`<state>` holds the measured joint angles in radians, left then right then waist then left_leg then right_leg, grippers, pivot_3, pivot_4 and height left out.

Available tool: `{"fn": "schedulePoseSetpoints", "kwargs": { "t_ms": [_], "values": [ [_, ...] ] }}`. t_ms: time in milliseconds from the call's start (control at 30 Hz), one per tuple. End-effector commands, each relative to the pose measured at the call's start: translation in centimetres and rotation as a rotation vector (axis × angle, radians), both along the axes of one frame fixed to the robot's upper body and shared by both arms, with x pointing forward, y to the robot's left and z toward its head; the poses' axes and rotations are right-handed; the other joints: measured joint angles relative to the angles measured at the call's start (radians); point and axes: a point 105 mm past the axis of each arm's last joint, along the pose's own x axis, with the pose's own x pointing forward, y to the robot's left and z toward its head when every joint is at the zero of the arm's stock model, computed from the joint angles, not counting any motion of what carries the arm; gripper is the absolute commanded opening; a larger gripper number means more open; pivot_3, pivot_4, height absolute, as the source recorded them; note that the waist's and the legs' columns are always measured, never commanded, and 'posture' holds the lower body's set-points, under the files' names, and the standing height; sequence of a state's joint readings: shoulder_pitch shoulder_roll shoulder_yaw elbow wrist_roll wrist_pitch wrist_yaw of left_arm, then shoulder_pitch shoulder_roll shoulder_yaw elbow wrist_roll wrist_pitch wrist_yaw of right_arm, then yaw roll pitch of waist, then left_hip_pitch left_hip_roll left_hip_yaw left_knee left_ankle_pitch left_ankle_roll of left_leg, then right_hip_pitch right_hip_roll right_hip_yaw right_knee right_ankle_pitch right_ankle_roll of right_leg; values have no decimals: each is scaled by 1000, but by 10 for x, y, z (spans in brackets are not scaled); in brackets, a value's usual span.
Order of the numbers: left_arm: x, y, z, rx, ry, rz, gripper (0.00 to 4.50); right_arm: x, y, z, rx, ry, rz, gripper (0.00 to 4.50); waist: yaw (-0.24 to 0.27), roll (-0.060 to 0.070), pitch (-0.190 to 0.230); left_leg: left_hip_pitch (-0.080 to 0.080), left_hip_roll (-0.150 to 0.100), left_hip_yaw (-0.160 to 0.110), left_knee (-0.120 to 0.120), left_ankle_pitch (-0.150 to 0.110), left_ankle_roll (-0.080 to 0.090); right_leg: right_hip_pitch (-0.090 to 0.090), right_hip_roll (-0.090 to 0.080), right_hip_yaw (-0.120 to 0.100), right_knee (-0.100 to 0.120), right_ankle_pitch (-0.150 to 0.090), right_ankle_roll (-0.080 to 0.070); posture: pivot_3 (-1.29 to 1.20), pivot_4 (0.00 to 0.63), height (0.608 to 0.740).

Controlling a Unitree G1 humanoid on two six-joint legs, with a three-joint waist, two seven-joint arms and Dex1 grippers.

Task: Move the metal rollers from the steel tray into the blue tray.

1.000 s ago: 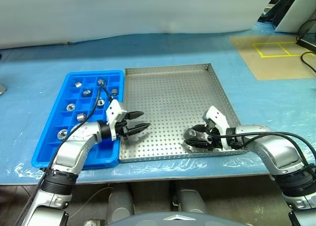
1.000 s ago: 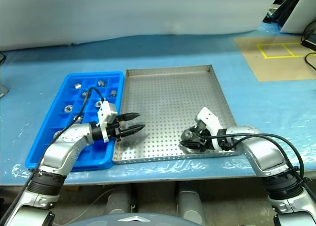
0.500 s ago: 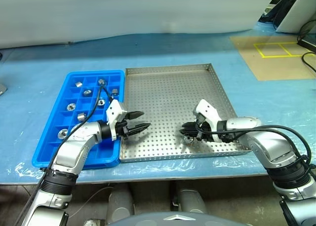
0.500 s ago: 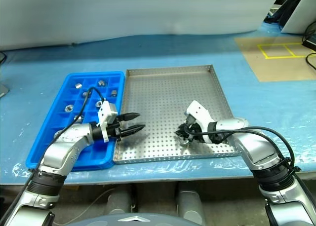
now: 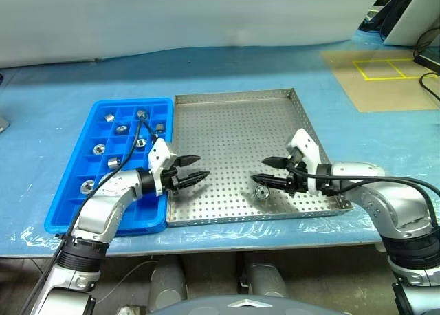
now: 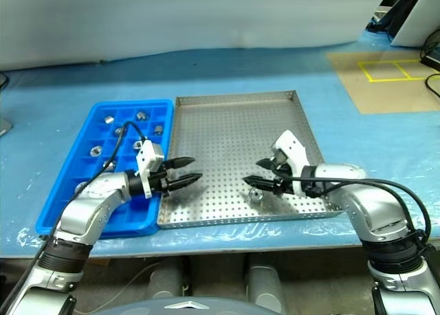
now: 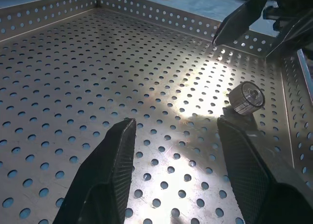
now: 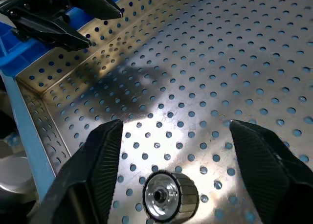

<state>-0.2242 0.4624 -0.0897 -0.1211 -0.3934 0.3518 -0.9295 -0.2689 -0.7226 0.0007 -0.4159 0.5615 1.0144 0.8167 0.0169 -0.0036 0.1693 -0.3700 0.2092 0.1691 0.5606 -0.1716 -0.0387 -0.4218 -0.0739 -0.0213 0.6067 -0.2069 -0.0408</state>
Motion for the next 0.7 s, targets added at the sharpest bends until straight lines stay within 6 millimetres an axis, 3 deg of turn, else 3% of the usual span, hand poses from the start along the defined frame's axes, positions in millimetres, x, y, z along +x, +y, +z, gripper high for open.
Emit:
{"fn": "schedulePoseSetpoints", "kwargs": {
  "t_ms": [33, 133, 267, 433, 700],
  "values": [
    [-6, 0, 0, 3, 11, -7, 2778, -13, -2, -4, 4, 49, 54, 3778, 0, 0, 0, 0, 0, 0, 0, 0, 0, 0, 0, 0, 0, 0, 0, -204, 150, 740],
    [-9, 1, 0, 4, 15, -11, 2778, -21, 1, -9, -13, 36, 100, 3778, -2, 0, 0, 0, 0, 0, 0, 0, 0, 0, 0, 0, -1, 0, 1, -204, 150, 740],
    [-13, 1, 1, 5, 17, -16, 2778, -22, 8, -11, -21, -4, 122, 4467, -2, 0, 0, 1, 0, 1, 0, 0, 0, 0, 0, 0, -1, -4, 6, -202, 150, 740],
    [-13, 2, 2, 6, 20, -14, 2778, -26, 13, -22, -93, -5, 118, 4467, -2, 0, 0, 0, 0, 1, 0, 0, 0, 0, 0, 0, -1, -4, 7, -199, 150, 740],
    [-13, 2, 2, 7, 26, -12, 2778, -21, 18, -23, -125, -23, 101, 4467, -2, 0, 0, 0, 0, 1, 0, 0, 0, 0, 0, 0, -1, -4, 7, -194, 150, 740]
  ]
}}
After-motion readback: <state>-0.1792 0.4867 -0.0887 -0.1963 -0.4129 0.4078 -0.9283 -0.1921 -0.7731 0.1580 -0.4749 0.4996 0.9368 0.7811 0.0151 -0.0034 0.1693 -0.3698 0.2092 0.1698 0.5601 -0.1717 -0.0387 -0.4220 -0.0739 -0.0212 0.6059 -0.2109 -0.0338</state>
